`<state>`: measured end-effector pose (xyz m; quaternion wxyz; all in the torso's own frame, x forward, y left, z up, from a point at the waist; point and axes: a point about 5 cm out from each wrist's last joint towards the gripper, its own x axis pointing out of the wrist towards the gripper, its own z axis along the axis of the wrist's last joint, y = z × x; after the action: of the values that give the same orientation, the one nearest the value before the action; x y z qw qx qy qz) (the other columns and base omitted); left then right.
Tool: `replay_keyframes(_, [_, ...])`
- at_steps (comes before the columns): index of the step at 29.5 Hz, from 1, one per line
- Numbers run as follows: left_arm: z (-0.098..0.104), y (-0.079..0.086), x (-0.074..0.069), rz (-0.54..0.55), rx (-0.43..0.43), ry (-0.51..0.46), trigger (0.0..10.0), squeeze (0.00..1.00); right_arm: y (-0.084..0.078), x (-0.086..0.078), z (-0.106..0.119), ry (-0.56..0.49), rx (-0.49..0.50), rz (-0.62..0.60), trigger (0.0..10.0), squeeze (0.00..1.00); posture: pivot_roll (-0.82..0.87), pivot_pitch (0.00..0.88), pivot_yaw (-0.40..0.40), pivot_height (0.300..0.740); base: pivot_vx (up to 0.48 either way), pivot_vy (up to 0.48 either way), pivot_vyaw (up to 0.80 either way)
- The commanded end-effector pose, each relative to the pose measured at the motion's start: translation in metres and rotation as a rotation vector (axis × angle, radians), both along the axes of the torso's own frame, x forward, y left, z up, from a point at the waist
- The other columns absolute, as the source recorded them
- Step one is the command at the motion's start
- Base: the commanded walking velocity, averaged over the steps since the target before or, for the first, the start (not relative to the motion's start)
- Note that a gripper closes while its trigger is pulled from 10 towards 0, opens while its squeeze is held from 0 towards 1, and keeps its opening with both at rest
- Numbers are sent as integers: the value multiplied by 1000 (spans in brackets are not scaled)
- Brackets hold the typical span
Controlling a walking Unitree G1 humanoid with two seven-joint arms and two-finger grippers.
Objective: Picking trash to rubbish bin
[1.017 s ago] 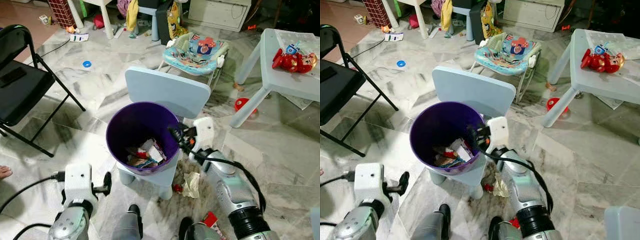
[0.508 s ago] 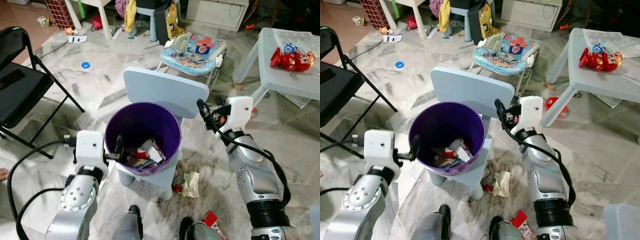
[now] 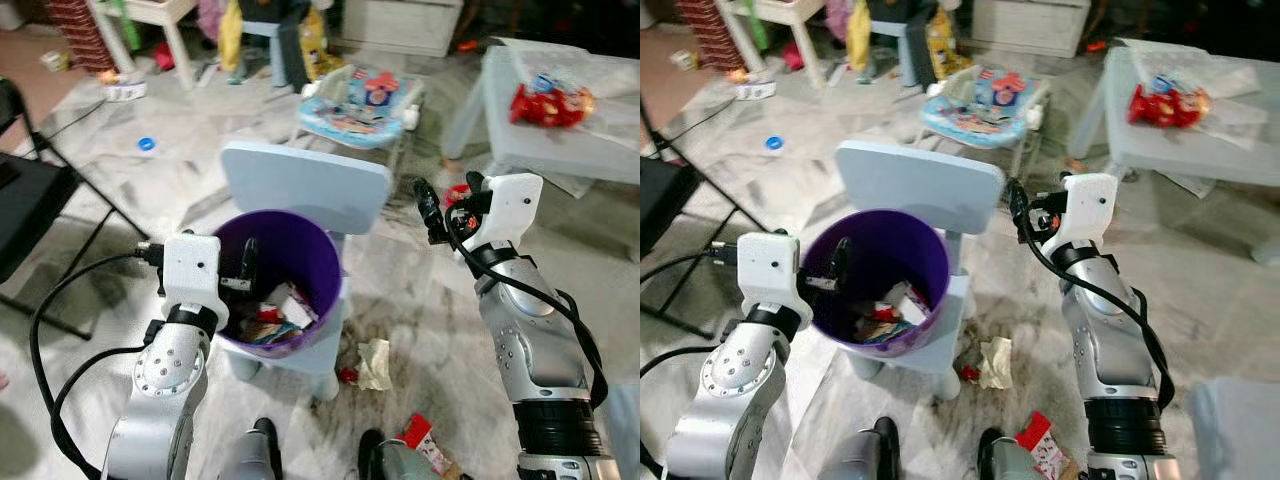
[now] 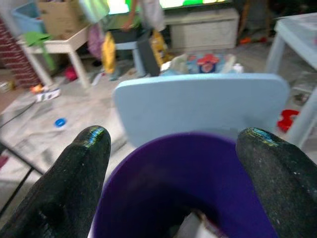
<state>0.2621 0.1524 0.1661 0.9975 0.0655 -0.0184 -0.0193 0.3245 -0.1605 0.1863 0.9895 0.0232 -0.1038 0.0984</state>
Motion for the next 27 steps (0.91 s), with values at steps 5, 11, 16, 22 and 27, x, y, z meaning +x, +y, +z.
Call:
replay_keyframes(5, [-3, 4, 1, 19, -7, -1, 10000, 0, -4, -3, 1, 1, -6, -17, 10000, 1000, 83, 231, -49, 740, 0, 0, -715])
replay_keyframes(11, [-3, 0, 3, 4, -19, -24, 10000, 0, -3, -3, 3, 13, -18, -15, 10000, 0, 82, 230, -55, 740, 0, 0, 0])
replay_keyframes(16, [-4, -1, 3, 1, -26, -25, 10000, 0, -2, -3, 3, 18, -24, -8, 10000, 0, 81, 228, -60, 740, 0, 0, 0])
replay_keyframes(22, [-5, -1, 4, 1, -29, -23, 10000, 0, -2, -3, 2, 27, -28, -10, 10000, 0, 80, 230, -58, 740, -41, 0, 0])
replay_keyframes(27, [-6, 0, 4, 5, -30, -21, 10000, 0, -2, -4, 0, 35, -26, -11, 10000, 0, 80, 230, -58, 740, -283, 0, 0])
